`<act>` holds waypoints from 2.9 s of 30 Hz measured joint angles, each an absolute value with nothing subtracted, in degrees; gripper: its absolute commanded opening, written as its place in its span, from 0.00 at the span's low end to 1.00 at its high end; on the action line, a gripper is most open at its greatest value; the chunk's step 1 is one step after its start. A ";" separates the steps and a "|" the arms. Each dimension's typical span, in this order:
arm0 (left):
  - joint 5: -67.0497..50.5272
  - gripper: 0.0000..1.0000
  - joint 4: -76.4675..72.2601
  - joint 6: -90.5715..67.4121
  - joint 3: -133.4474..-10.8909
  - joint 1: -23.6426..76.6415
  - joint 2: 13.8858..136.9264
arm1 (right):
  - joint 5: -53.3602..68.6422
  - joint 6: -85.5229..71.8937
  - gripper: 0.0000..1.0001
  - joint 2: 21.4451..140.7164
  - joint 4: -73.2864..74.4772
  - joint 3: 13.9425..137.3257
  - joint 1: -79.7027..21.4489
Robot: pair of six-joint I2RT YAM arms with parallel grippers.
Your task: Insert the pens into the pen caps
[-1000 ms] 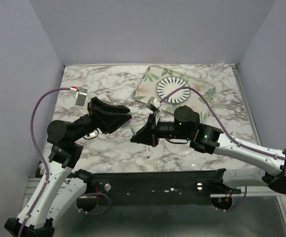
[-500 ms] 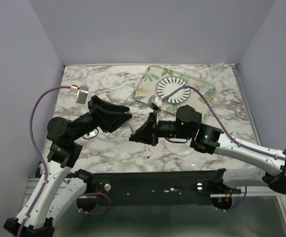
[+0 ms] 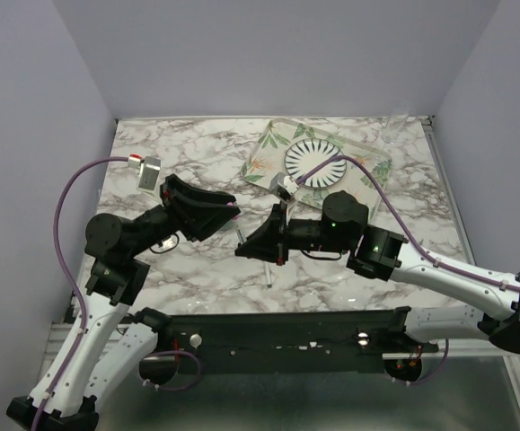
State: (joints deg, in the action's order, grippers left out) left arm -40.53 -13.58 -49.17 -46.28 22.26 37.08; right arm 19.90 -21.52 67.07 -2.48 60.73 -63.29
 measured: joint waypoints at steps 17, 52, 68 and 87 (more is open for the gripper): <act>-39.99 0.52 -13.58 -49.28 -46.17 22.26 37.21 | 20.27 -22.06 0.01 67.07 -2.96 60.55 -63.29; -31.62 0.00 -43.27 -69.56 -35.22 23.64 39.59 | 14.04 -17.08 0.01 71.50 15.18 76.03 -63.66; -23.92 0.00 -42.28 -63.31 -36.71 28.05 38.79 | 13.06 -13.06 0.01 75.33 28.71 89.23 -63.77; -17.23 0.00 -50.98 -63.64 -34.61 35.42 43.20 | 10.26 -7.88 0.01 73.73 33.10 90.19 -63.51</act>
State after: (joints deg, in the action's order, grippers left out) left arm -17.23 -50.98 -63.64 -34.61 35.42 43.20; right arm 10.26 -7.88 73.73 33.10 90.19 -63.51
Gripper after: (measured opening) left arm 0.042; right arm 0.070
